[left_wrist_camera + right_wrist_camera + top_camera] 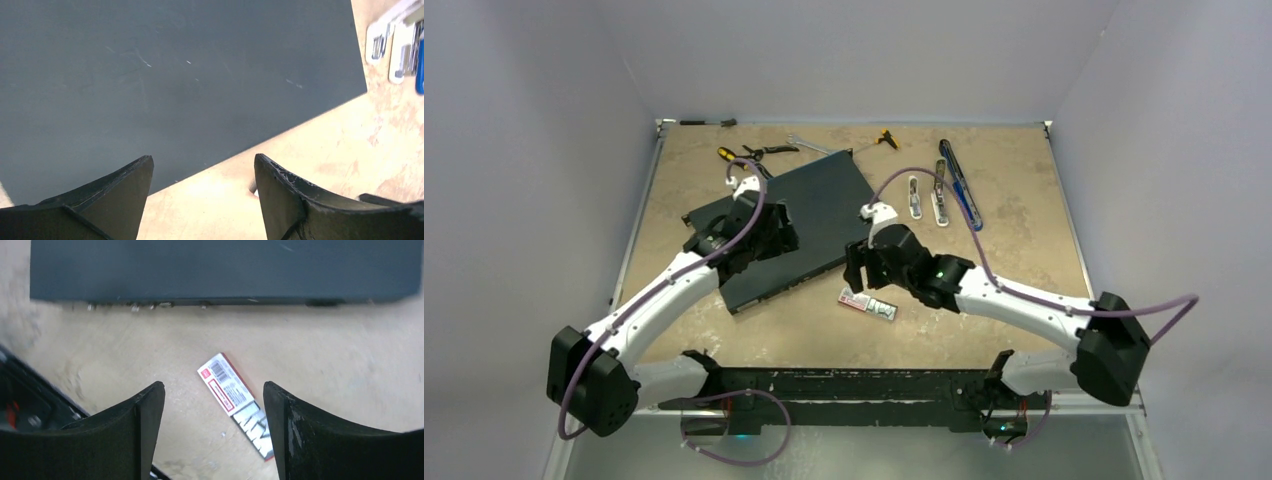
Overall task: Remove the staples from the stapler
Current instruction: Close the staple box at the center of the board.
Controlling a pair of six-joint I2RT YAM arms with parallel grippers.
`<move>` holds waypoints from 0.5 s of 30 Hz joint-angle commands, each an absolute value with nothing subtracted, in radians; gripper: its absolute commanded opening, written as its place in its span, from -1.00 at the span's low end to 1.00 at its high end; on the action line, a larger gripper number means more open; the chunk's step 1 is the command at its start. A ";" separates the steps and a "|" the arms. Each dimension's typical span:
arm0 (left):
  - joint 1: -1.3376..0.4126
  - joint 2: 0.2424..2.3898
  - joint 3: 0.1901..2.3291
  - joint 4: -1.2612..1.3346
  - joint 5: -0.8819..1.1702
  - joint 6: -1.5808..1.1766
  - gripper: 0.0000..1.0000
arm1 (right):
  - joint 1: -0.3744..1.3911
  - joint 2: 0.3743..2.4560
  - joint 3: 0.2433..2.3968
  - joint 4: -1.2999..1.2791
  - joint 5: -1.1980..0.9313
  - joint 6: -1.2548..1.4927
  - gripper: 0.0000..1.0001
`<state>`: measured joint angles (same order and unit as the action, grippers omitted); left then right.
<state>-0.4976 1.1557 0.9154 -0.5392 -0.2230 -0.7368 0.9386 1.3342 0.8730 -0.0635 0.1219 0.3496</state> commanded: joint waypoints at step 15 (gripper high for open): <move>-0.790 1.450 0.882 -0.294 -0.110 -0.736 0.42 | 0.936 1.040 0.629 -0.514 0.287 1.275 0.43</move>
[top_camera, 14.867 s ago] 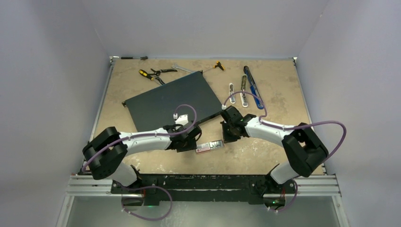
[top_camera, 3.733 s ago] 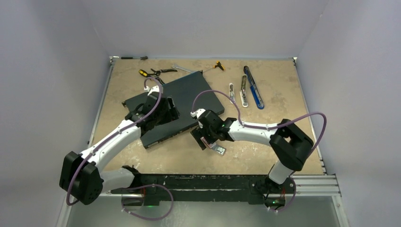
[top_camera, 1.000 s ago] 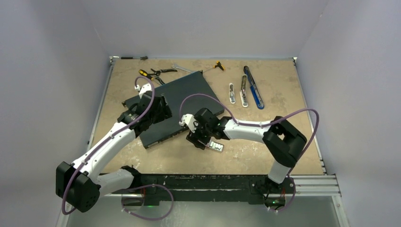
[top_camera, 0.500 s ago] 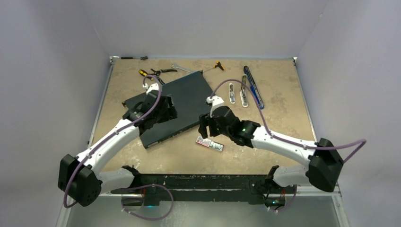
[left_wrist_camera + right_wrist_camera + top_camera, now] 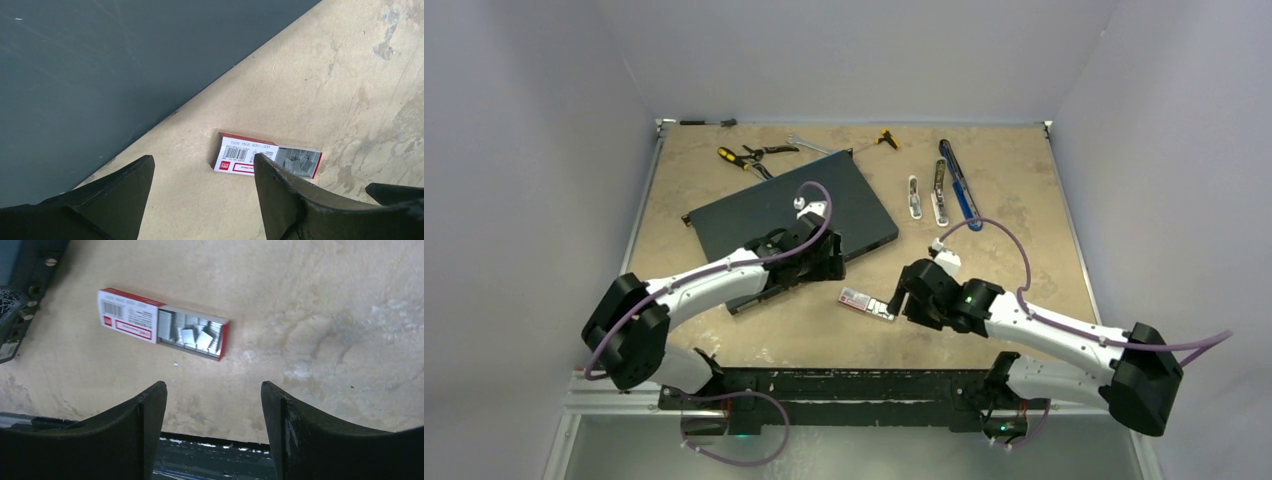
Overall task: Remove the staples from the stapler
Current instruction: Close the staple box at the center of the board.
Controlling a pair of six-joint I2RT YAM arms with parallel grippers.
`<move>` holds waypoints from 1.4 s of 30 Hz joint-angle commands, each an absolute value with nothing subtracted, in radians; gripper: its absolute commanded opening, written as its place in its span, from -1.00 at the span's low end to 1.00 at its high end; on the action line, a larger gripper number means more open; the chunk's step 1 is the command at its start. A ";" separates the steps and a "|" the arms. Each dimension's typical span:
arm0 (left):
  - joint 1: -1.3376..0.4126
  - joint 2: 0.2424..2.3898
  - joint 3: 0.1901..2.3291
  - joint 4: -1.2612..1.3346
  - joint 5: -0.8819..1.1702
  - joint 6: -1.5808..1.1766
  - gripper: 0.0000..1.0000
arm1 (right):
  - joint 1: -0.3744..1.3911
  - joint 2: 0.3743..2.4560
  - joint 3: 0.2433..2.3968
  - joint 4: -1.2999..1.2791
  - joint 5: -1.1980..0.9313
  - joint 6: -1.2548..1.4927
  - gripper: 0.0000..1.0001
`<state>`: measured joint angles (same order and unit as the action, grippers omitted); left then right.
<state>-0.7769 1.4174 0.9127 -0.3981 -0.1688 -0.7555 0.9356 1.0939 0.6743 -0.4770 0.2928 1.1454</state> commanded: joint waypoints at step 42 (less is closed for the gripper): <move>-0.821 1.575 0.810 -0.128 -0.025 -0.748 0.16 | 0.914 1.103 0.516 -0.290 0.234 1.269 0.34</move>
<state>-0.8150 1.5734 0.8066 -0.1726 -0.0360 -0.7410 0.9195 1.0866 0.5304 -0.3069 0.2184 1.2560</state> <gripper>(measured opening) 0.588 0.677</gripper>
